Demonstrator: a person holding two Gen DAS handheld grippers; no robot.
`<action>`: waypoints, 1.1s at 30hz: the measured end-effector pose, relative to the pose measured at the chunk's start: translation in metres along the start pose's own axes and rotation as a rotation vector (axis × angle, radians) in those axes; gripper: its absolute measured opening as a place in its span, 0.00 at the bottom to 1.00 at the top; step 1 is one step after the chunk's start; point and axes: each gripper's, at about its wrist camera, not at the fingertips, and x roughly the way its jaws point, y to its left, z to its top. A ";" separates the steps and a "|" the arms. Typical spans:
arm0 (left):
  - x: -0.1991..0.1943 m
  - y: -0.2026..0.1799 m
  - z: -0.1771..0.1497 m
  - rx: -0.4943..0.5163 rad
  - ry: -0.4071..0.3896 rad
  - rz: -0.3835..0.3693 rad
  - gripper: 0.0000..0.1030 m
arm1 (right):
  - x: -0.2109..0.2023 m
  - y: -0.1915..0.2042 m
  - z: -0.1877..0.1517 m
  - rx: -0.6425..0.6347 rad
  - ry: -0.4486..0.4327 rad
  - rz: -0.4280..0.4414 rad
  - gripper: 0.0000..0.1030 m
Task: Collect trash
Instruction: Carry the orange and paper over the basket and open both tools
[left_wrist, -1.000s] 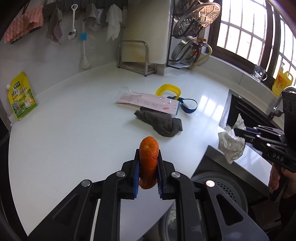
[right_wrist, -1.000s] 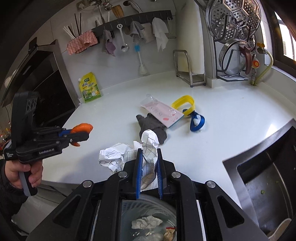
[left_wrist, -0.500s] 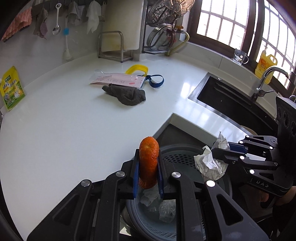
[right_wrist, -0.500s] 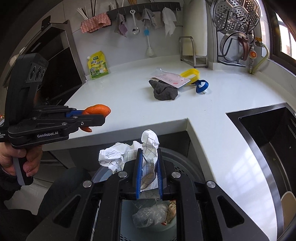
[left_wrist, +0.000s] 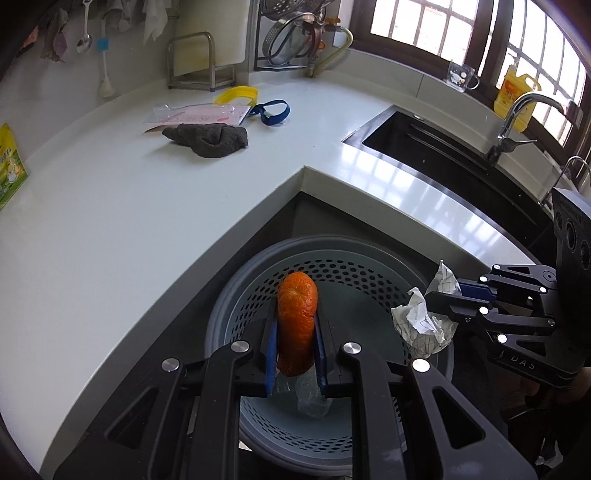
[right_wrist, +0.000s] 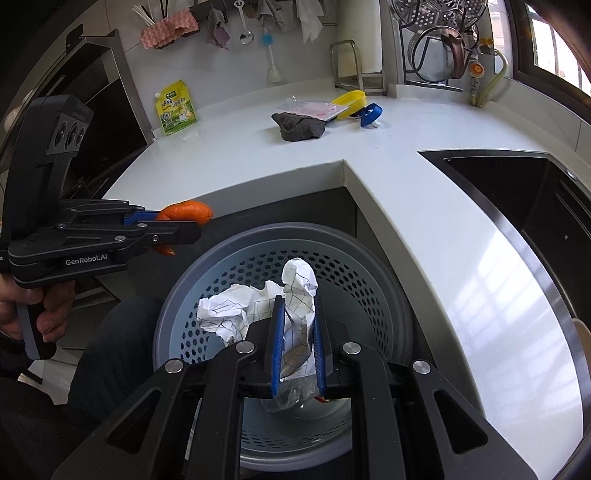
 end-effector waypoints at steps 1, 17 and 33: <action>0.001 -0.001 0.000 0.002 0.002 -0.002 0.16 | 0.000 -0.001 -0.002 0.004 0.002 0.001 0.13; 0.009 0.000 -0.009 0.015 0.039 -0.005 0.17 | 0.014 0.008 -0.003 -0.042 0.036 -0.022 0.13; 0.012 0.005 -0.010 0.003 0.048 -0.005 0.18 | 0.017 0.014 0.001 -0.066 0.042 -0.021 0.13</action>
